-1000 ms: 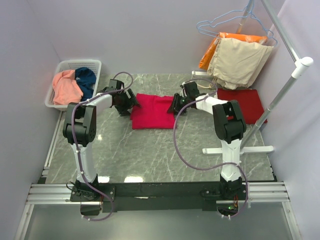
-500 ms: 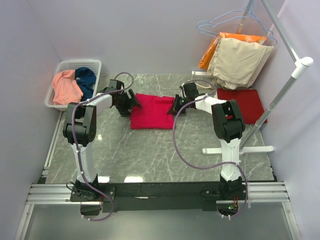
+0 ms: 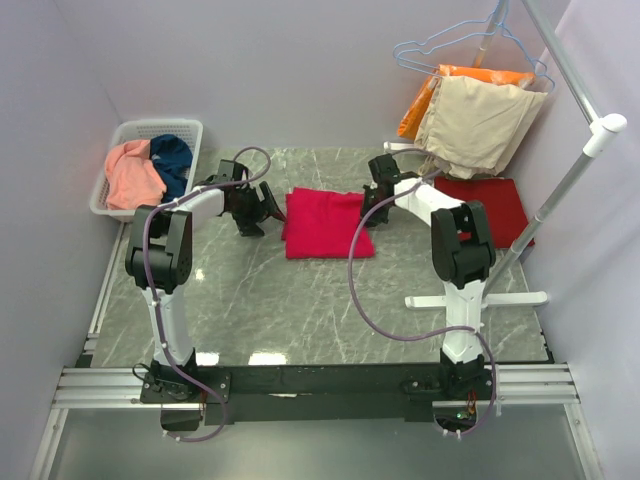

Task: Fold and stack the t-shirts
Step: Neatly place the folded tshirt to the corner

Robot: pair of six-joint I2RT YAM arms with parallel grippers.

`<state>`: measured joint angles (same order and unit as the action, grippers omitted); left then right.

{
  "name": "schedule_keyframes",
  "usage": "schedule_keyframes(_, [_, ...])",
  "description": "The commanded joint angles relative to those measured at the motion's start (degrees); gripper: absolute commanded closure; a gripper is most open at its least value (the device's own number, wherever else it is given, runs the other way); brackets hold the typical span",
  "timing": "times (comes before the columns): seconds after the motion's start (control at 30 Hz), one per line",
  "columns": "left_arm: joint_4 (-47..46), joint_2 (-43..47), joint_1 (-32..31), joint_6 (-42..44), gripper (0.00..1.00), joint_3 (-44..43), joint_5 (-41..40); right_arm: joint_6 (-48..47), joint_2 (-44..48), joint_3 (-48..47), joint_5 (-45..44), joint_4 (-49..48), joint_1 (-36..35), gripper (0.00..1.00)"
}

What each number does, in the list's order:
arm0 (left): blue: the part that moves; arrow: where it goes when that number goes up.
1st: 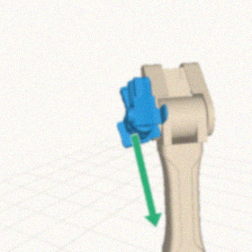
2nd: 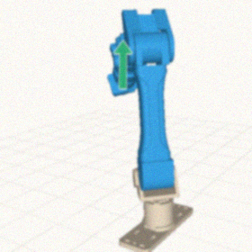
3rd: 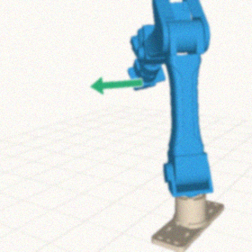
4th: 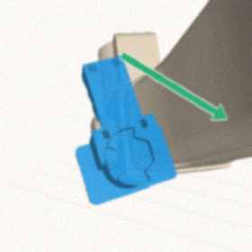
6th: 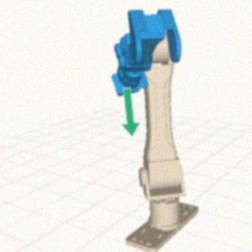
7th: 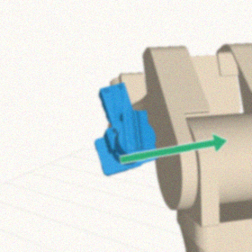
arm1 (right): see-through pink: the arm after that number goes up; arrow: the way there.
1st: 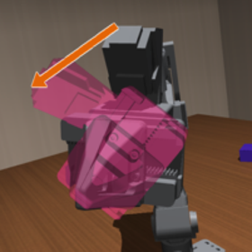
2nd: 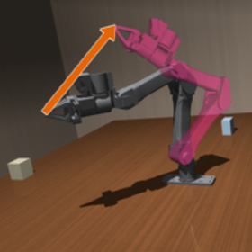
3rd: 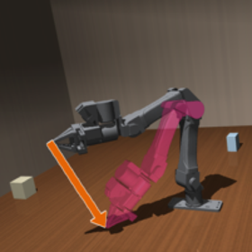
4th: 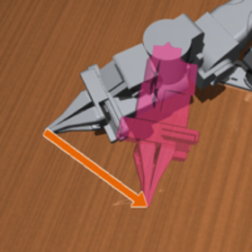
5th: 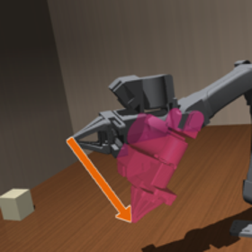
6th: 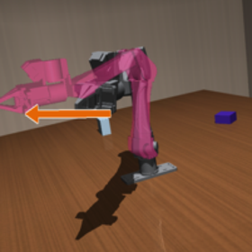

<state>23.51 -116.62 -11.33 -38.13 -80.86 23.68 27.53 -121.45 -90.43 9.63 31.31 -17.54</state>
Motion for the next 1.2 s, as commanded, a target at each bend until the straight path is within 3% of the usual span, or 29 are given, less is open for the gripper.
schedule_keyframes(0.0, [1.4, 3.4, -0.1, 2.2, 0.13, 0.6, -0.8, -1.6, 6.5, -0.3, -7.6, 4.5, 2.2, 1.00])
schedule_keyframes(0.63, [1.8, 4.9, -0.1, 2.6, 0.13, 1.3, -2.8, -0.5, 13.7, -2.6, -24.7, 15.4, 11.8, 1.00])
schedule_keyframes(1.17, [2.1, 4.6, -0.1, 2.9, 0.13, 1.7, -2.9, 1.2, 17.5, -12.0, -35.8, 20.1, 16.5, 1.00])
